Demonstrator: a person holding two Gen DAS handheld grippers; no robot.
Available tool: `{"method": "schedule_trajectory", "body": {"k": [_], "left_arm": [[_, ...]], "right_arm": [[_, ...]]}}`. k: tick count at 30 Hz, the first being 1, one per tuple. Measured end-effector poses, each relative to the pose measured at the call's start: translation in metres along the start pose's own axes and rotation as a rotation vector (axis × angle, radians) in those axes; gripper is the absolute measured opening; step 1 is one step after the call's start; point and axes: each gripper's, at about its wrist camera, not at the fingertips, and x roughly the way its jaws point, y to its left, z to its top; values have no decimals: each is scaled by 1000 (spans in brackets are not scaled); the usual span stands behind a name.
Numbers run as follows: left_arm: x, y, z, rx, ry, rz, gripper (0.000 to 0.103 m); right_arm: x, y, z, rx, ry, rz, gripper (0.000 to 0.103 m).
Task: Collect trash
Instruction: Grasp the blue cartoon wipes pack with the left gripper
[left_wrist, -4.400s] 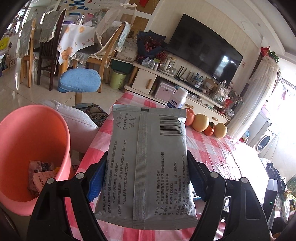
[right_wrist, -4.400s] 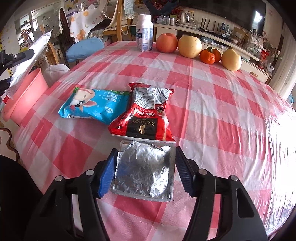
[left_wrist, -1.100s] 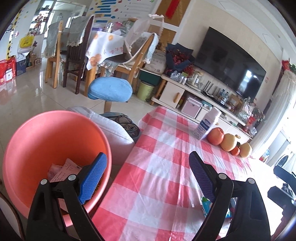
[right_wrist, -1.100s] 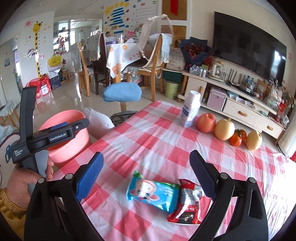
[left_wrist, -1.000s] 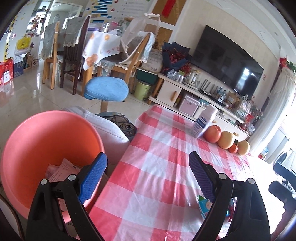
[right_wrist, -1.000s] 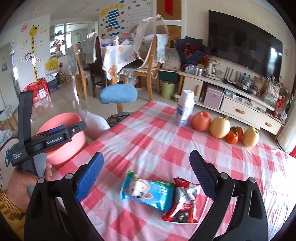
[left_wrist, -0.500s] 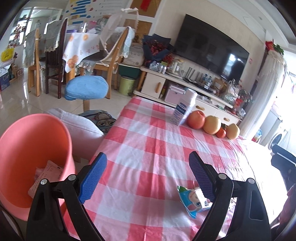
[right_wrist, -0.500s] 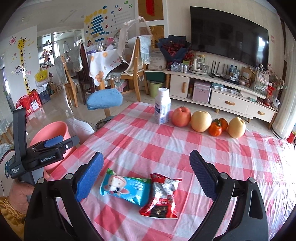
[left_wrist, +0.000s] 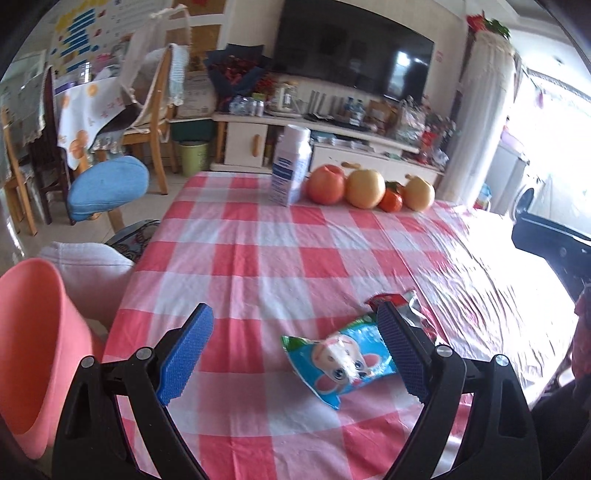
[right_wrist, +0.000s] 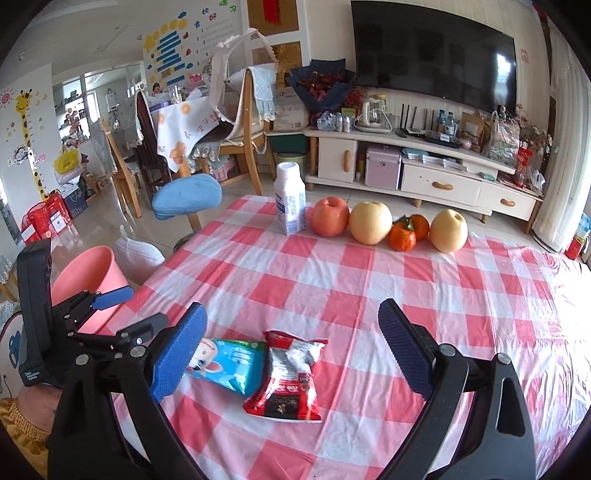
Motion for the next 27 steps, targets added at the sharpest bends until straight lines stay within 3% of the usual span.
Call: {"method": "schedule_trajectory", "body": {"k": [11, 18, 27], "left_arm": [[26, -30, -11, 132, 142, -109, 89], [49, -41, -20, 239, 245, -122, 89], [68, -36, -15, 264, 289, -130, 89]], "right_arm": [[23, -17, -13, 27, 124, 13, 94], [52, -25, -24, 97, 261, 90, 94], [81, -17, -36, 97, 367, 148, 94]]}}
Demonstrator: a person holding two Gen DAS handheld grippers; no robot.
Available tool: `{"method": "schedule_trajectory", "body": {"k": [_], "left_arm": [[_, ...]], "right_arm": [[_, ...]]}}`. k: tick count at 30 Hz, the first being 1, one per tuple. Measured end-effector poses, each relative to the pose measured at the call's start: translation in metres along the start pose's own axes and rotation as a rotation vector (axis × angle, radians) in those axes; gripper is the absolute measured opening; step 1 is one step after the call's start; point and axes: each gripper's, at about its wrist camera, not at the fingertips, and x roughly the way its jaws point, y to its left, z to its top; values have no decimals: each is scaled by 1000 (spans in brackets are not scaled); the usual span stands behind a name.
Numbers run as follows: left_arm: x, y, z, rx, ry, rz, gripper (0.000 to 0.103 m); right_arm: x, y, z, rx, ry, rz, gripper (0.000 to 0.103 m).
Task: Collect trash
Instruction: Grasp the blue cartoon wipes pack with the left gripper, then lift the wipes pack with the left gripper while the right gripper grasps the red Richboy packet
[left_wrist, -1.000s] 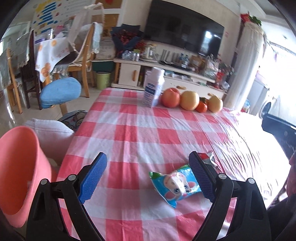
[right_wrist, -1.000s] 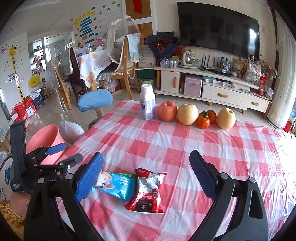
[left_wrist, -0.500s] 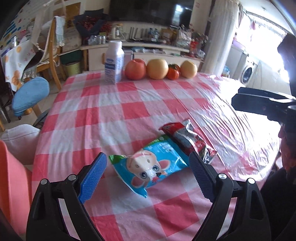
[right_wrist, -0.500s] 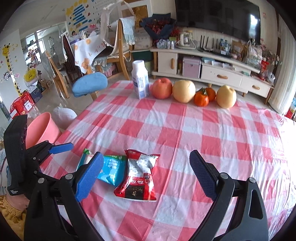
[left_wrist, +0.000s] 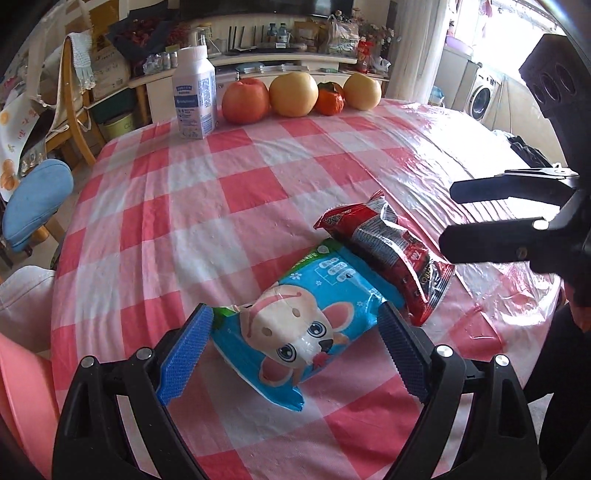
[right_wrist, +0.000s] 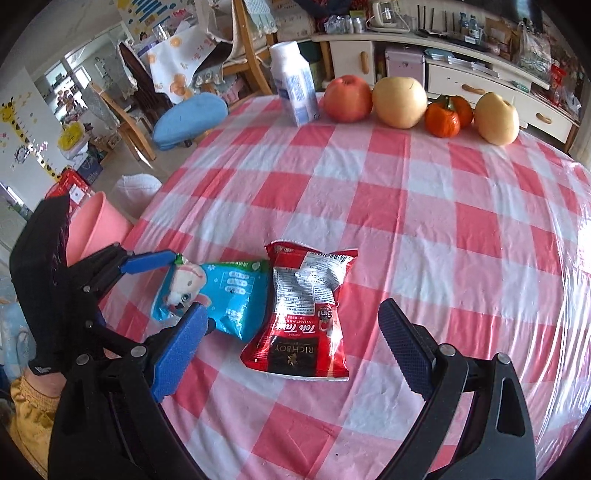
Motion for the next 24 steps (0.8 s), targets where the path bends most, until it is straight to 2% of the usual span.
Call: {"method": "schedule_trajectory", "body": {"k": [3, 5, 9, 14, 19, 24], "left_arm": [[4, 0, 2, 9, 8, -6, 89], [5, 0, 2, 13, 10, -12, 89], [7, 3, 4, -4, 19, -30, 89], [9, 1, 2, 7, 37, -27, 90], [10, -2, 0, 18, 55, -30, 90], [15, -7, -4, 34, 105, -42, 91]], "right_arm": [[7, 2, 0, -9, 12, -8, 93], [11, 1, 0, -9, 17, -9, 86], [23, -1, 1, -14, 43, -20, 83], [37, -1, -1, -42, 75, -57, 75], [48, 0, -2, -98, 83, -117, 72], [49, -2, 0, -131, 77, -161, 72]]}}
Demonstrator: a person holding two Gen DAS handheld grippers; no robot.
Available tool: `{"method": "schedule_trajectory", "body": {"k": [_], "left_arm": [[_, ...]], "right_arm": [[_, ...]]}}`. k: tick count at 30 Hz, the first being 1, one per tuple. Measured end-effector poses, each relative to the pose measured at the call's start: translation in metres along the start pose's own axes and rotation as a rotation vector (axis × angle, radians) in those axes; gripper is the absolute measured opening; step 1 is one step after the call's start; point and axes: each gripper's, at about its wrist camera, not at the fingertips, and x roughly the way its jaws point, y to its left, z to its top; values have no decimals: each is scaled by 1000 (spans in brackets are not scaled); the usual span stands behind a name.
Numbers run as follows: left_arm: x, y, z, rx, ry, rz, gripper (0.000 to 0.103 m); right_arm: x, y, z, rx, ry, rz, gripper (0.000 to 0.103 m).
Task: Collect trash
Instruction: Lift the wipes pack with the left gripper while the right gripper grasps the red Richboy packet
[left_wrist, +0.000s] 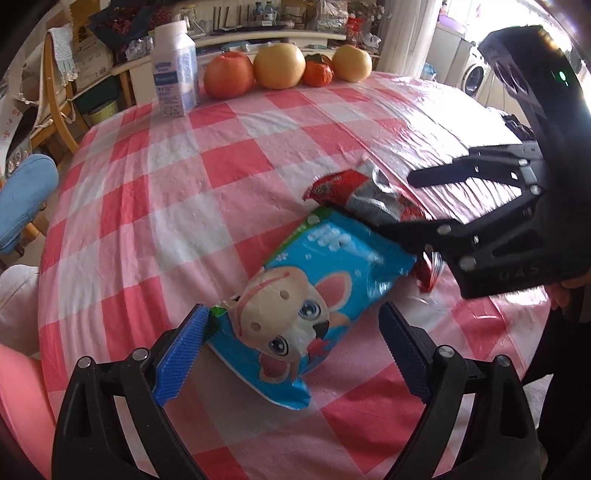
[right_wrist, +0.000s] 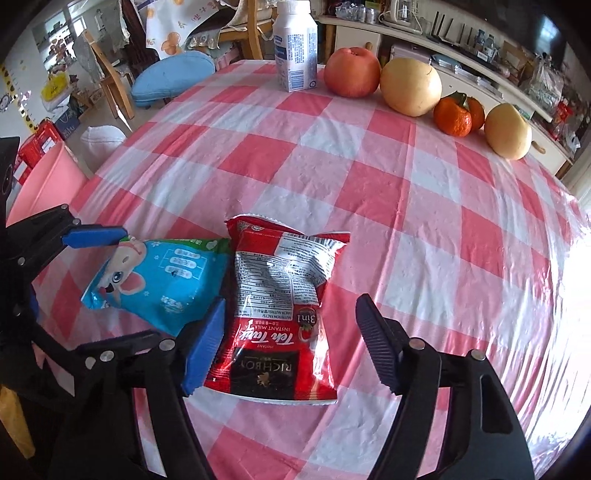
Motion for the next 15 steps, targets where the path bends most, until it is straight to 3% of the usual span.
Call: {"method": "schedule_trajectory", "body": {"k": [6, 10, 15], "left_arm": [[-2, -4, 1, 22, -10, 12, 91], [-2, -6, 5, 34, -22, 31, 91], [7, -8, 10, 53, -11, 54, 92]], "right_arm": [[-4, -12, 4, -34, -8, -118, 73], [-6, -20, 8, -5, -5, -77, 80], [-1, -12, 13, -89, 1, -67, 84]]}}
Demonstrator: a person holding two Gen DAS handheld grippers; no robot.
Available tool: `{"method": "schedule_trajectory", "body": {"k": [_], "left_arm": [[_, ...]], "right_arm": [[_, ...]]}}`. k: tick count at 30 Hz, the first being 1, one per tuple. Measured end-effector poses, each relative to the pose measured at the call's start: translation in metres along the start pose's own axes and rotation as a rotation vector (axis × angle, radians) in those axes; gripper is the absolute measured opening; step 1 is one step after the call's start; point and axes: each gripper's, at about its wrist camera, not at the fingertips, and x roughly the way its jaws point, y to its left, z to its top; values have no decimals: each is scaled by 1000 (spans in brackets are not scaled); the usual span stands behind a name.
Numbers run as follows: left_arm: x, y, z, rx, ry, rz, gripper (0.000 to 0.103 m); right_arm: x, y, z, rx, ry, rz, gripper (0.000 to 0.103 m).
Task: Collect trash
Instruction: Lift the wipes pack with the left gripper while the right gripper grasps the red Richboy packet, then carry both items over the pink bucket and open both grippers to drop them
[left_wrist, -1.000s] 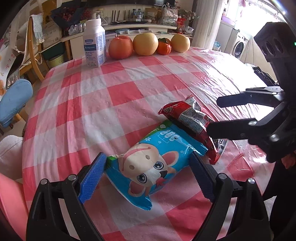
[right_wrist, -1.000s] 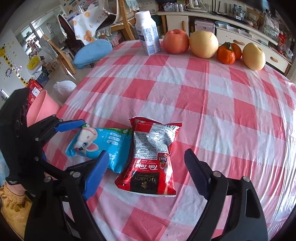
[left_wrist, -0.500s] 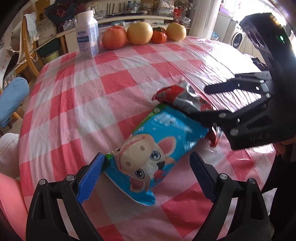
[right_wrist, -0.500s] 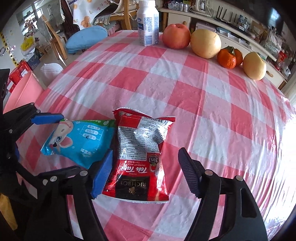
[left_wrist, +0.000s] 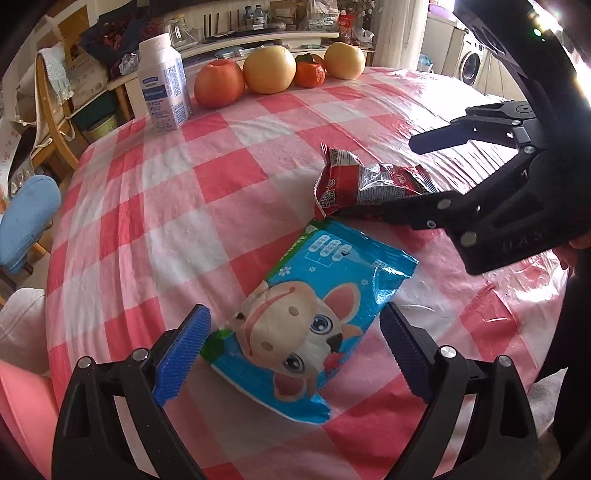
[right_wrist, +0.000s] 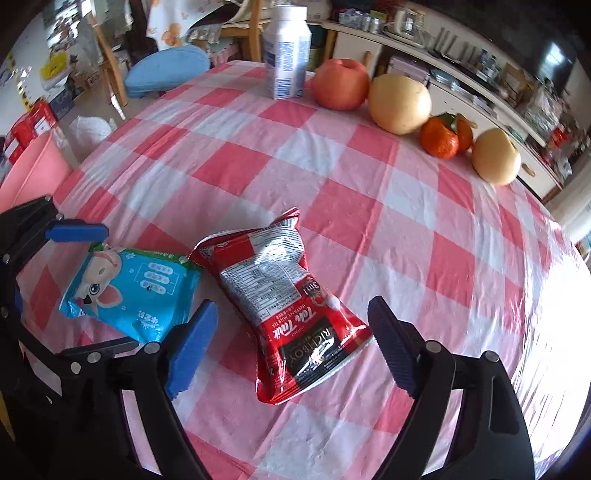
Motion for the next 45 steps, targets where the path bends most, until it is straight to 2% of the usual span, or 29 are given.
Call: {"method": "schedule_trajectory", "body": {"k": [6, 12, 14, 16, 18, 29, 45], "left_arm": [[11, 1, 6, -7, 17, -3, 92], [15, 1, 11, -17, 8, 15, 92], [15, 1, 12, -25, 6, 22, 92], [14, 1, 13, -32, -7, 26, 83], [11, 1, 15, -40, -19, 31, 67], [2, 12, 14, -102, -56, 84, 48], [-24, 42, 7, -204, -148, 170, 43]], "right_arm": [[17, 1, 6, -90, 18, 17, 84], [26, -8, 6, -47, 18, 89, 83], [25, -9, 6, -39, 15, 101, 76], [23, -8, 6, -42, 12, 102, 67], [22, -7, 6, -43, 17, 99, 64], [15, -2, 5, -46, -1, 58, 52], [-16, 15, 16, -52, -100, 38, 49]]}}
